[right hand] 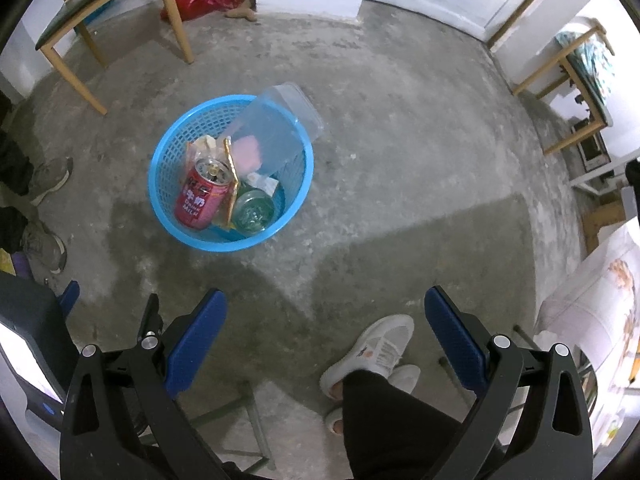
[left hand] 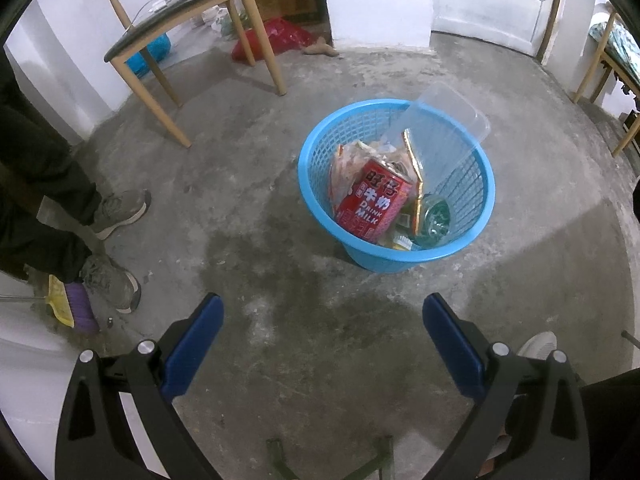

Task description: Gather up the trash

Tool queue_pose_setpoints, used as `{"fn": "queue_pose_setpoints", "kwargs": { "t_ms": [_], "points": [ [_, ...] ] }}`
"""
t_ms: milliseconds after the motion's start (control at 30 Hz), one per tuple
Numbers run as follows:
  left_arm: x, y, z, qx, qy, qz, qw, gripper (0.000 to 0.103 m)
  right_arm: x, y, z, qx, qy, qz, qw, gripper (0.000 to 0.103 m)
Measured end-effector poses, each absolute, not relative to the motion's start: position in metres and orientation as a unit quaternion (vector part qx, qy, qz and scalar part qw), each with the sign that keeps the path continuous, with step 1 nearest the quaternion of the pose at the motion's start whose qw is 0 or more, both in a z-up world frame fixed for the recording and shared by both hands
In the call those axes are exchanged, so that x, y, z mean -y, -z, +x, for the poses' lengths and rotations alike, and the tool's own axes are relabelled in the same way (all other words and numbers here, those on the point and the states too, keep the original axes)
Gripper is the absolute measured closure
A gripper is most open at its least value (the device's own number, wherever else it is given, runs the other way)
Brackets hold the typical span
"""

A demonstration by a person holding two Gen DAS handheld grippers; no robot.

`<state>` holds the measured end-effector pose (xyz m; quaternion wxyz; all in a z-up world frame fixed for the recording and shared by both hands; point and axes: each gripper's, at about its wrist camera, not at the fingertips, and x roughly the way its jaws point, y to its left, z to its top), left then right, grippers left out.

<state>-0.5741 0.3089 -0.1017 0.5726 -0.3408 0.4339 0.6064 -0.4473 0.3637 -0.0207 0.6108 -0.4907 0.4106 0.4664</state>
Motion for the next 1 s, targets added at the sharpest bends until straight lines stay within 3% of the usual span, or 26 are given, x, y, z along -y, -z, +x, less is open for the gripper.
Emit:
{"fn": "queue_pose_setpoints", "kwargs": {
  "t_ms": [1000],
  "points": [
    [-0.304, 0.09, -0.571, -0.426, -0.614, -0.322, 0.581, 0.005, -0.359, 0.017, -0.447, -0.416, -0.476, -0.478, 0.61, 0.008]
  ]
}}
